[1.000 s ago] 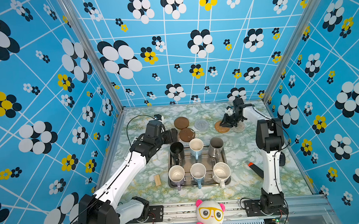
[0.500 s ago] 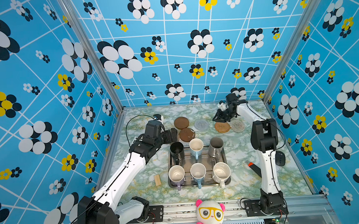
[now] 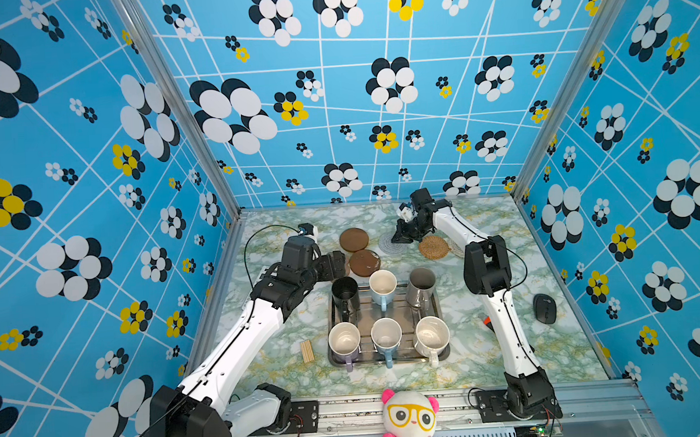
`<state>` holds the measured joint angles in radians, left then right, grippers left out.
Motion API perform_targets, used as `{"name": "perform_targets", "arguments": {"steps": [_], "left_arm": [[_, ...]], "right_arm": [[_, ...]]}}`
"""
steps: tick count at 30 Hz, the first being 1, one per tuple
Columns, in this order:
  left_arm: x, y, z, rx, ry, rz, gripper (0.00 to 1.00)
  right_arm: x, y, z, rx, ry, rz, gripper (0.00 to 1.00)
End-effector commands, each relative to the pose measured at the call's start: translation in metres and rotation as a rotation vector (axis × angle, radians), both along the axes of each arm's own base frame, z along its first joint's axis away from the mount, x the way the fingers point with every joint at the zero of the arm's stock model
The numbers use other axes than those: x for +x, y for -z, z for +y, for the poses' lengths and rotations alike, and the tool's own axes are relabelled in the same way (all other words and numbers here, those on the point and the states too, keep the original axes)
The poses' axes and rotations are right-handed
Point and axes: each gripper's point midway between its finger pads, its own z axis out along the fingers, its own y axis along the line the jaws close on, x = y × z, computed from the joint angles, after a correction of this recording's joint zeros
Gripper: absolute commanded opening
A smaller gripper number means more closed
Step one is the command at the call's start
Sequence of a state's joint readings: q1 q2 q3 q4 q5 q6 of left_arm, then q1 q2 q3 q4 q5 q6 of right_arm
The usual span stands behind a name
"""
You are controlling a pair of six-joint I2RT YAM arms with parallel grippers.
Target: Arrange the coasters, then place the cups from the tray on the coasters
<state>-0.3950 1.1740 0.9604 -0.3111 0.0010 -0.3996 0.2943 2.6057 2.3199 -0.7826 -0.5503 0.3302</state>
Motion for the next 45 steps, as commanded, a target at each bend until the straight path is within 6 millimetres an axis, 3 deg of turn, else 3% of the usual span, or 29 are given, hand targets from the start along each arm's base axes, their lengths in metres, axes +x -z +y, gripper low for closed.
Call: {"name": "perform_targets", "arguments": {"steps": [1, 8, 21, 28, 38, 45], "left_arm": [[-0.003, -0.003, 0.003, 0.014, -0.003, -0.021, 1.00], [-0.002, -0.003, 0.002, 0.015, 0.000, -0.019, 1.00], [-0.003, -0.003, 0.001, 0.012, 0.002, -0.019, 1.00], [-0.005, -0.004, 0.004, 0.013, -0.004, -0.022, 1.00], [-0.006, -0.006, 0.004, 0.011, -0.006, -0.027, 1.00], [-0.007, -0.003, 0.005, 0.014, -0.006, -0.023, 1.00]], "right_arm": [[-0.004, 0.017, -0.007, -0.053, 0.015, 0.044, 0.05], [-0.022, 0.032, -0.014, -0.086, 0.003, 0.093, 0.04], [-0.050, 0.040, -0.023, -0.100, -0.001, 0.126, 0.03], [-0.053, 0.042, -0.030, -0.135, -0.007, 0.130, 0.02], [-0.060, 0.032, -0.030, -0.115, -0.010, 0.122, 0.01], [-0.055, 0.024, -0.029, -0.110, -0.006, 0.094, 0.02]]}}
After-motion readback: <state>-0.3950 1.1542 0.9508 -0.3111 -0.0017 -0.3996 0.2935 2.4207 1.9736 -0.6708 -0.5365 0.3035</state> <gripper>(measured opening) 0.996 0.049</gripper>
